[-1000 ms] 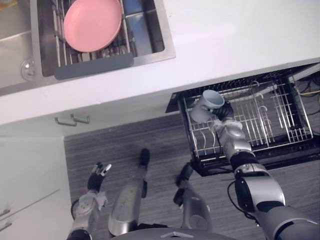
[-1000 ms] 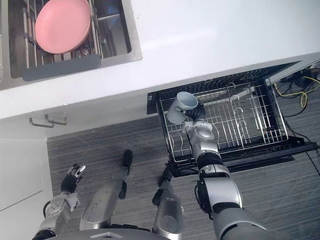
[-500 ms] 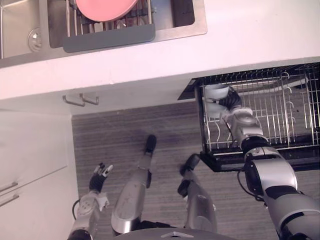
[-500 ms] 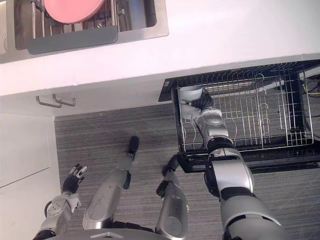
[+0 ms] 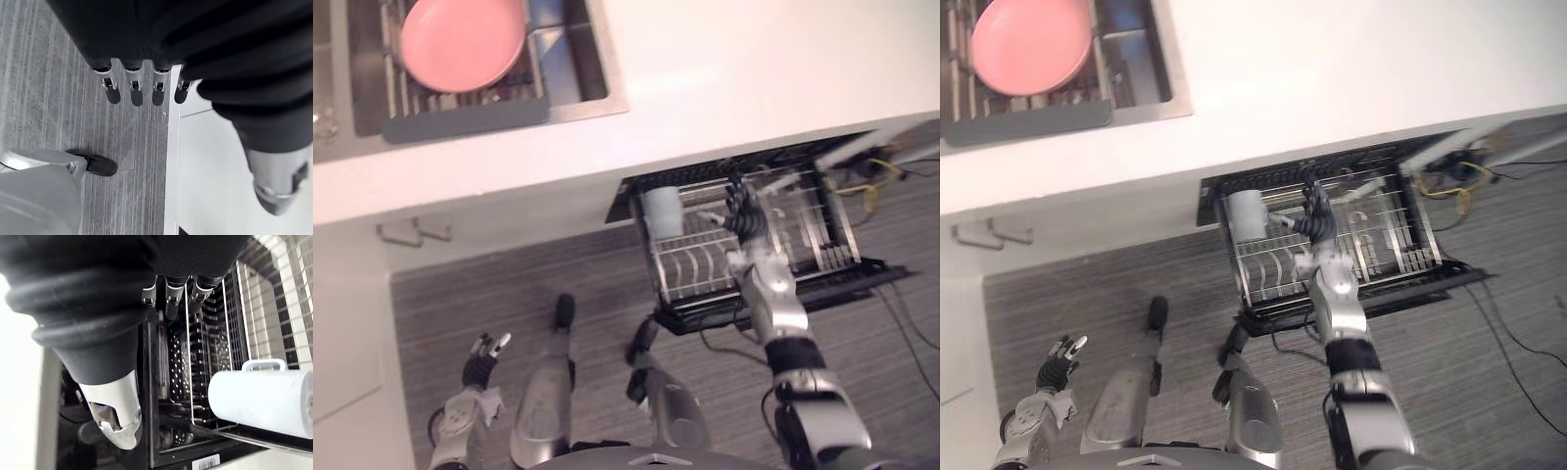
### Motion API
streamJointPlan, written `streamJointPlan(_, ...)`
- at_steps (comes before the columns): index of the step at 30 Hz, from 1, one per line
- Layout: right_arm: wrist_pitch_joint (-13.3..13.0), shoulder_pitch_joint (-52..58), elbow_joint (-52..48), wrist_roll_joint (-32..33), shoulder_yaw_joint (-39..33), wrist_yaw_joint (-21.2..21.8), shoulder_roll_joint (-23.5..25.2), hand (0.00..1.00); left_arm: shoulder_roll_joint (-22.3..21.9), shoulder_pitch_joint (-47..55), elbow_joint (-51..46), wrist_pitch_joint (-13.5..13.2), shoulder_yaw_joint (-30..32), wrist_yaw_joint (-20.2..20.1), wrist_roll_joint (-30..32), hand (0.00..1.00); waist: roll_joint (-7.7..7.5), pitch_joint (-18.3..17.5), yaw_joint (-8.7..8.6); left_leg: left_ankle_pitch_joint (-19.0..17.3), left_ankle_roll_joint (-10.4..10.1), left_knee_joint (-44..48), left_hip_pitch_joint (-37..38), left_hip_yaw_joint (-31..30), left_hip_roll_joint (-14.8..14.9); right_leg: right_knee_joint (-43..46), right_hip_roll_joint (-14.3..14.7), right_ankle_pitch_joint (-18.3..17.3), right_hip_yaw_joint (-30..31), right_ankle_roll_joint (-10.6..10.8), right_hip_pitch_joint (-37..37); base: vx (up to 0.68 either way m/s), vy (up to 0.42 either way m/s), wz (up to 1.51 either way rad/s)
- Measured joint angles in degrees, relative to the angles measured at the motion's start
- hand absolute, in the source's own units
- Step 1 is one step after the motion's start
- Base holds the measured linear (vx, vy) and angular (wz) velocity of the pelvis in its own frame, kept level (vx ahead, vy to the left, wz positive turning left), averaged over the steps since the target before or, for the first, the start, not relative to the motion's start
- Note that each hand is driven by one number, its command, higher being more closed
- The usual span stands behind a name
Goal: Walk over to the sink, pick up the cup, carry it to the dishwasher, place the cup inside the dishwasher, then close the dishwasher door
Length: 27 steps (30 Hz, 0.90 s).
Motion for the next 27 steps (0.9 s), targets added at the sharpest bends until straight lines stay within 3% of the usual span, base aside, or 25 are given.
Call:
streamJointPlan(2,-0.81,6.48,-4.01,0.13,-1.99,1.59,2.3,0.0,-0.79,0.31,1.13,0.1,0.29,0.14,1.49,0.0,-0.64,-3.05,-0.68,-0.81,-0.05,-0.02,1.41,1.12,0.07,-0.08,0.05,-0.38,1.29,0.1,0.62,0.1,-0.026,-0.29)
streamJointPlan(6,-2.11,14.72,-13.65,3.41,-2.91,6.46,6.8,0.0,-3.33,2.17,2.41,0.09,2.65,1.6,4.15,0.0,0.04,-8.01,-2.39,-2.56,-0.49,-0.35,4.46,2.25,0.09,-0.41,0.08,-1.49,2.56,0.34,3.15,0.08,-0.014,-0.16)
streamJointPlan(8,-4.04,18.36,-18.14,7.69,-3.58,10.34,9.6,0.0,-4.54,3.69,3.77,0.07,4.41,2.93,4.64,0.0,0.67,-10.59,-2.92,-3.51,-0.17,-0.38,6.37,2.63,0.07,-0.5,0.07,-2.13,2.96,0.45,4.95,0.08,-0.005,0.0)
streamJointPlan(14,-9.5,22.43,-24.63,12.33,-4.7,20.02,12.5,0.0,-6.43,9.94,6.87,-0.14,7.07,5.01,4.64,0.0,2.02,-12.79,-2.89,-5.49,-0.62,-0.14,12.81,3.82,-0.06,-0.55,0.08,-3.1,4.48,1.22,10.77,0.09,-0.006,-0.1)
streamJointPlan(18,-9.47,22.42,-27.34,14.57,-6.35,23.99,12.33,0.0,-7.63,13.56,9.02,-2.06,9.06,5.17,4.45,0.0,3.52,-14.94,-2.62,-6.02,-0.56,-0.37,14.22,2.85,-0.17,-0.89,-0.04,-3.72,3.0,1.4,13.48,0.05,-0.004,0.14)
streamJointPlan(20,-9.44,22.36,-29.04,14.5,-6.65,23.84,11.75,0.0,-7.74,13.55,9.48,-3.1,8.98,4.74,4.43,0.0,4.33,-15.45,-2.81,-5.99,-0.39,-0.39,12.32,0.99,-0.27,-0.92,-0.28,-4.49,0.33,0.94,13.05,0.0,-0.006,0.63)
streamJointPlan(22,-9.18,21.77,-29.13,14.4,-7.63,23.09,10.19,0.0,-7.74,13.4,9.52,-3.94,9.0,4.34,4.42,0.0,4.91,-15.55,-2.79,-7.04,0.73,-0.39,10.59,4.86,0.33,-0.68,-0.39,-4.78,-2.83,1.01,12.53,0.0,-0.001,0.85)
streamJointPlan(24,-9.06,21.0,-29.03,14.42,-9.68,21.03,8.11,0.0,-7.81,12.68,10.24,-4.24,8.98,3.68,4.43,0.0,4.3,-15.59,-3.08,-10.34,3.94,1.62,9.59,13.3,0.98,-0.49,-3.05,-4.44,-6.19,1.01,12.4,0.07,0.104,0.9)
streamJointPlan(25,-8.97,19.8,-28.51,14.63,-11.24,19.9,6.51,0.0,-8.49,11.62,11.45,-4.35,8.92,3.66,4.43,0.0,5.9,-15.59,-3.21,-9.26,7.11,9.14,7.06,18.53,3.37,2.28,-3.92,-5.55,-8.53,1.91,12.06,0.11,0.141,1.04)
streamJointPlan(26,-8.85,18.9,-28.18,15.88,-13.08,19.58,5.48,0.0,-9.21,11.51,11.51,-4.45,8.66,3.66,4.47,0.0,7.03,-15.05,-4.06,-9.04,3.35,13.25,5.84,19.43,4.13,6.03,-4.23,-8.08,-9.55,2.76,12.32,0.08,0.107,1.22)
streamJointPlan(27,-8.85,18.75,-28.05,17.05,-14.13,19.45,5.54,0.0,-9.56,11.87,11.07,-4.85,8.4,3.72,4.7,0.0,6.98,-14.94,-4.7,-9.14,3.2,14.16,5.86,18.94,3.55,8.43,-5.44,-10.05,-10.27,2.59,12.5,0.02,0.086,1.21)
